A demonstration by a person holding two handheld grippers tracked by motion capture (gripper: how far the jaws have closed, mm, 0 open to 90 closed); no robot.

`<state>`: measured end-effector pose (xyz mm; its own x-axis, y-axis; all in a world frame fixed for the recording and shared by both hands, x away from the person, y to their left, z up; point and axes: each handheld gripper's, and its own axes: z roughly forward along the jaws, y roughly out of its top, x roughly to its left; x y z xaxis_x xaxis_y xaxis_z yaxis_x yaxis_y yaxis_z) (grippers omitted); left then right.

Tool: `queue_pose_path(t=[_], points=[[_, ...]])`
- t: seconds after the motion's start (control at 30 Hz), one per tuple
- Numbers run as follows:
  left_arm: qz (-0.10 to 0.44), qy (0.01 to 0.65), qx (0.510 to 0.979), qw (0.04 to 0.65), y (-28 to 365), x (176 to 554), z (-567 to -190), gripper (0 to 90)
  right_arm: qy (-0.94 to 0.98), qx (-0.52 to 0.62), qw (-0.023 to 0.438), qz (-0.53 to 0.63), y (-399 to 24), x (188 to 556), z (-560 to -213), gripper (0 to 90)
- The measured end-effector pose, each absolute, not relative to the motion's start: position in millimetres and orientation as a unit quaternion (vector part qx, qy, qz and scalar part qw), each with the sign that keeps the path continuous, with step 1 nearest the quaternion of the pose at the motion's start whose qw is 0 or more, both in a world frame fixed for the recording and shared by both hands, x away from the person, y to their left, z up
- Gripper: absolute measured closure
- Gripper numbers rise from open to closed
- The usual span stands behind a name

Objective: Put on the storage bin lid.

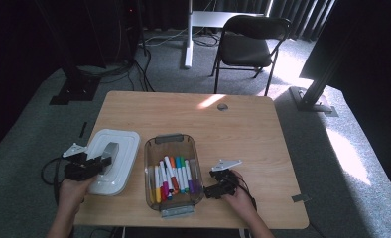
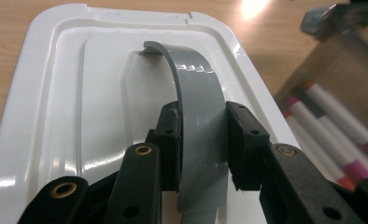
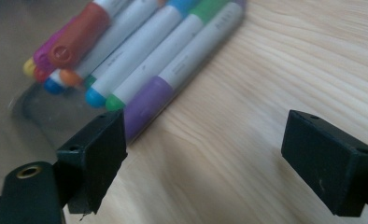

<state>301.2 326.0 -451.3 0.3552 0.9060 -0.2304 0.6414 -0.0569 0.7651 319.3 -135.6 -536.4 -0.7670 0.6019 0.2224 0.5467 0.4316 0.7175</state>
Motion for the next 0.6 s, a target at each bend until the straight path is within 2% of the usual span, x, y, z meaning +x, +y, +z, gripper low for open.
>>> queue_pose_path(t=[0.27,0.6], points=[[0.160,0.525,0.708,0.443,332,288,-418,69.6,0.853,0.332,0.044,0.401,-115,316,-542,13.5],[0.157,0.468,0.733,0.468,305,279,-393,69.6,0.863,0.315,0.052,0.391,-83,316,-542,12.9]])
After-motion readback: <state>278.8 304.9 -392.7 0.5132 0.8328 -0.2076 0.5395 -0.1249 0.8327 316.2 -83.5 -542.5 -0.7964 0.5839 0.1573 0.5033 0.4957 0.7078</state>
